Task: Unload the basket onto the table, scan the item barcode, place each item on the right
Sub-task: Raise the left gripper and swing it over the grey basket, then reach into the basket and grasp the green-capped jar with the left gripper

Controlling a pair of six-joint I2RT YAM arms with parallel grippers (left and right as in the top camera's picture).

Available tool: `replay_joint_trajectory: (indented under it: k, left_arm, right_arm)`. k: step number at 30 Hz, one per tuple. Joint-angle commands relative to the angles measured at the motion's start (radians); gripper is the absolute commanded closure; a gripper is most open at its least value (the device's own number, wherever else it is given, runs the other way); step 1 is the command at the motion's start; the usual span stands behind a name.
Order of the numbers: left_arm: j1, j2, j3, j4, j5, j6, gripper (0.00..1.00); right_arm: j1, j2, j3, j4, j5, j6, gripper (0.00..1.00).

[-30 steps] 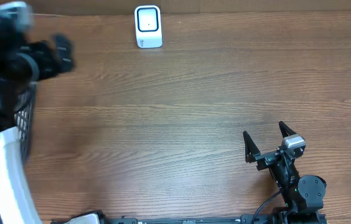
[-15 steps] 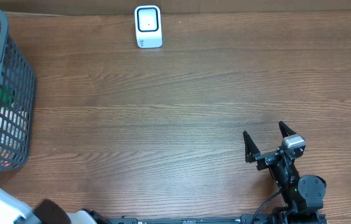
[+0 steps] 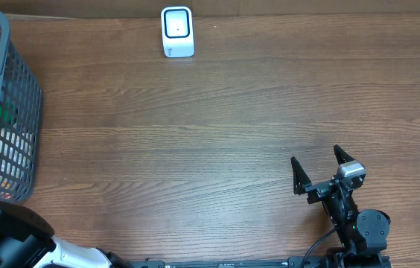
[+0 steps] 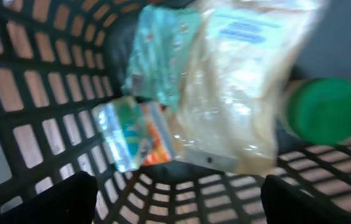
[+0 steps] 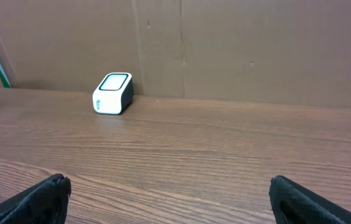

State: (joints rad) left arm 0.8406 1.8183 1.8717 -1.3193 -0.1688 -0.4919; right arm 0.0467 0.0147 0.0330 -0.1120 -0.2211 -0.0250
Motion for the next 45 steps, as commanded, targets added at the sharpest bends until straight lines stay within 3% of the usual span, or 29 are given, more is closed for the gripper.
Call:
replay_joint_trajectory:
  k: [1, 11, 21, 34, 37, 39, 41, 45]
  left_arm:
    - [0.016, 0.008, -0.074, 0.021, -0.085, -0.055, 0.13]
    - [0.045, 0.009, -0.229, 0.154, -0.113, -0.055, 0.15]
    - [0.045, 0.014, -0.377, 0.277, -0.153, -0.055, 0.25]
    - [0.045, 0.026, -0.510, 0.410, -0.182, -0.055, 0.30]
    - [0.045, 0.026, -0.535, 0.436, -0.181, -0.055, 0.34]
    - [0.045, 0.026, -0.547, 0.455, -0.181, -0.055, 0.48]
    - [0.045, 0.026, -0.559, 0.477, -0.179, -0.055, 0.56]
    - [0.042, 0.026, -0.562, 0.533, -0.155, -0.053, 0.59]
  right_arm:
    - [0.005, -0.012, -0.006, 0.006, 0.000, 0.006, 0.00]
    - [0.005, -0.012, -0.006, 0.006, 0.000, 0.006, 0.00]
    - [0.005, -0.012, -0.006, 0.006, 0.000, 0.006, 0.01]
    - [0.005, -0.012, -0.006, 0.006, 0.000, 0.006, 0.00]
    - [0.005, -0.012, -0.006, 0.006, 0.000, 0.006, 0.00]
    - [0.005, -0.012, -0.006, 0.006, 0.000, 0.006, 0.00]
    - [0.005, -0.012, -0.006, 0.006, 0.000, 0.006, 0.00]
    - [0.005, -0.012, -0.006, 0.006, 0.000, 0.005, 0.00]
